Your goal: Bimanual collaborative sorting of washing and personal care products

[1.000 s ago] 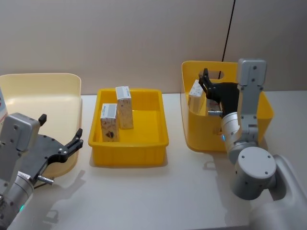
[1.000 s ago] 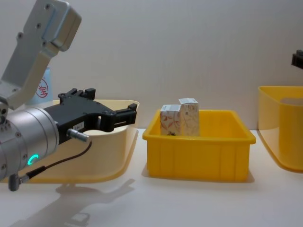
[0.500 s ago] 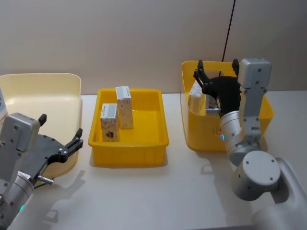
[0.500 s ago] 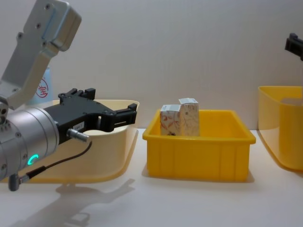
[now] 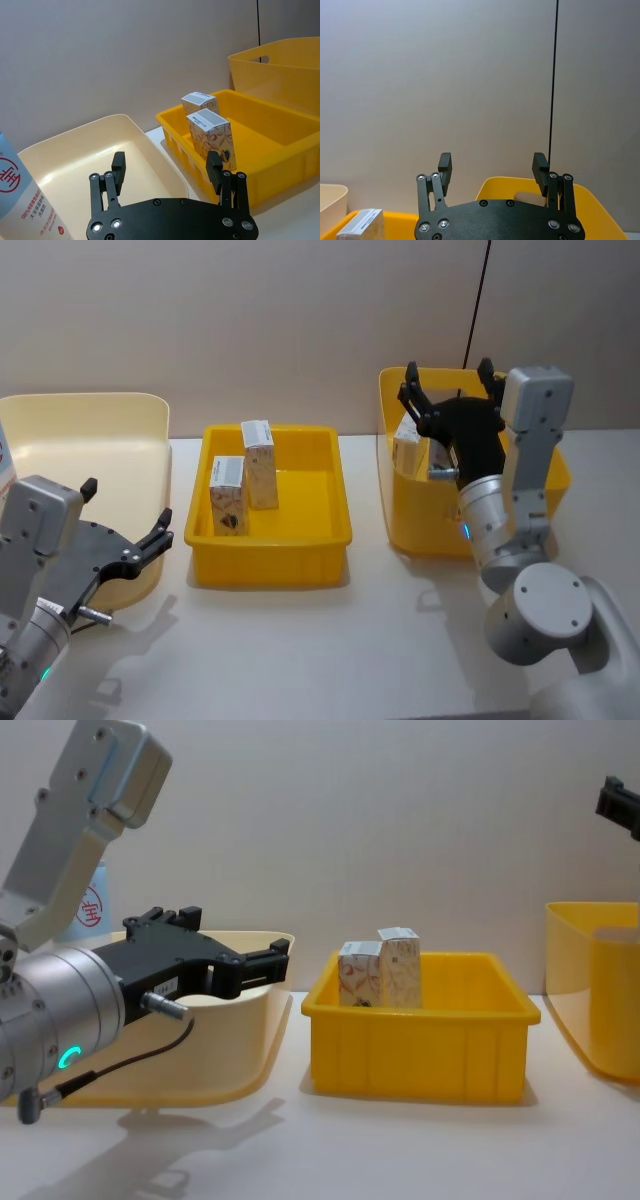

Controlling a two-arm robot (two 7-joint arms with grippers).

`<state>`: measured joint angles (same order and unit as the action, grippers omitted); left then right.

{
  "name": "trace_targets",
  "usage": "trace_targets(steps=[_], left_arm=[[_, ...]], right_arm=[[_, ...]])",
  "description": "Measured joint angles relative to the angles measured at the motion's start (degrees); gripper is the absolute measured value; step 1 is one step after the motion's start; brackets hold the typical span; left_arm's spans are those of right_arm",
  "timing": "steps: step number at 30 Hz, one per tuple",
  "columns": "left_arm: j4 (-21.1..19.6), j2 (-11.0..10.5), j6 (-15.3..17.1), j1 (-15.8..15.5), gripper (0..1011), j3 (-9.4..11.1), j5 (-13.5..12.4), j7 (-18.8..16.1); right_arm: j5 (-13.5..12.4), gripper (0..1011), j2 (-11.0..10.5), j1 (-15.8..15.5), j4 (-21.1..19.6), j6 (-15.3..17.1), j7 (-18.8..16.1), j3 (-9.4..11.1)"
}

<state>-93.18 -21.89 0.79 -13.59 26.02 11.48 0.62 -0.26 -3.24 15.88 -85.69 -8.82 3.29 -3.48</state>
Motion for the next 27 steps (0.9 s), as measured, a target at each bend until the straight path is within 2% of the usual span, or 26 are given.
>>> trace_targets(steps=[4, 10, 27], left_arm=[[0.0, 0.0, 0.0, 0.0, 1003, 0.0, 0.0, 0.0], [0.0, 0.0, 0.0, 0.0, 1003, 0.0, 0.0, 0.0], [0.0, 0.0, 0.0, 0.0, 1003, 0.0, 0.0, 0.0]], right_arm=[[-1.1, 1001, -1.1, -1.1, -1.1, 0.7, -0.5, -0.6], [-3.8, 1001, -3.8, -4.0, -3.7, 2.6, -1.7, -2.3], [-12.9, 1001, -12.9, -13.4, -12.5, 8.6, -5.7, -7.6]])
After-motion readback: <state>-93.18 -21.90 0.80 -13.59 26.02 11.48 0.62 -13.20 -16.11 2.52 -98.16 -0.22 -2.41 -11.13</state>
